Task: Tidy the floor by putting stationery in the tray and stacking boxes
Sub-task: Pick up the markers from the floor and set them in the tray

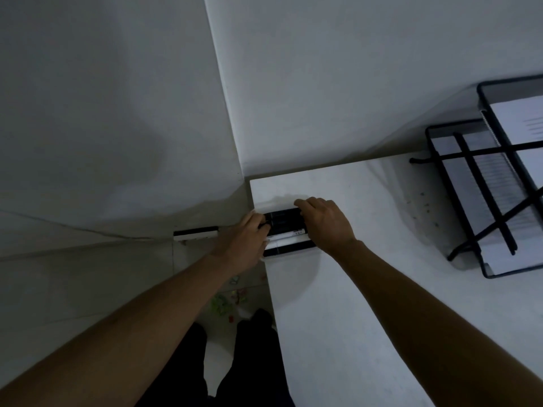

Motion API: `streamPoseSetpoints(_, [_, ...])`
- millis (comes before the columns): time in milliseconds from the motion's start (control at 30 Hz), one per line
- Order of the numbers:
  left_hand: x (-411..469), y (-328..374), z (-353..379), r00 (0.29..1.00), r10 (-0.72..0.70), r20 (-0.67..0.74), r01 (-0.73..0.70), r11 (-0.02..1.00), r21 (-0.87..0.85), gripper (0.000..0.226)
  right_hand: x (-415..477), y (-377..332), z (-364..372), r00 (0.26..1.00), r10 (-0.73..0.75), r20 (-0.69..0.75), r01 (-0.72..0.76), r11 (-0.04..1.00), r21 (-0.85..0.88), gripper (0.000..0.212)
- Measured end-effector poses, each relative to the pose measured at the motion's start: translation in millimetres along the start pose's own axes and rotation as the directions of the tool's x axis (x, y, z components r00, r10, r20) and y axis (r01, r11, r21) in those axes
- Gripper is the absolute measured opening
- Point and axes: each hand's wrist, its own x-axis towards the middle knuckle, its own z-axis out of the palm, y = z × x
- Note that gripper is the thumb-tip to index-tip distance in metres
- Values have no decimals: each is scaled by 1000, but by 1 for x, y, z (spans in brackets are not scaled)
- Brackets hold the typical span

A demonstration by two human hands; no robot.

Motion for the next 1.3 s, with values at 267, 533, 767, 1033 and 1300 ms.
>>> streamPoseSetpoints(267, [-5, 4, -6, 1000, 8, -2, -8, 1000, 22, 36, -12, -2, -4, 999, 36, -31, -37, 999, -30, 29])
streamPoseSetpoints(533, [-18, 2, -5, 985, 174, 7, -174, 984, -47, 31, -35, -7, 4, 990, 140, 30, -143, 986, 85, 20])
streamPoseSetpoints(767, [-14, 9, -7, 976, 156, 154, -156, 988, -12, 51, -34, -10, 4, 974, 223, 42, -224, 974, 28, 25])
streamPoseSetpoints(1033, [-12, 9, -21, 990, 143, 18, -142, 988, -55, 40, -34, 2, -6, 938, 345, 38, -346, 938, 4, 28])
streamPoseSetpoints(1300, [-48, -1, -37, 993, 115, -24, -117, 986, -121, 32, -42, -13, -9, 906, 424, -7, -424, 906, -4, 29])
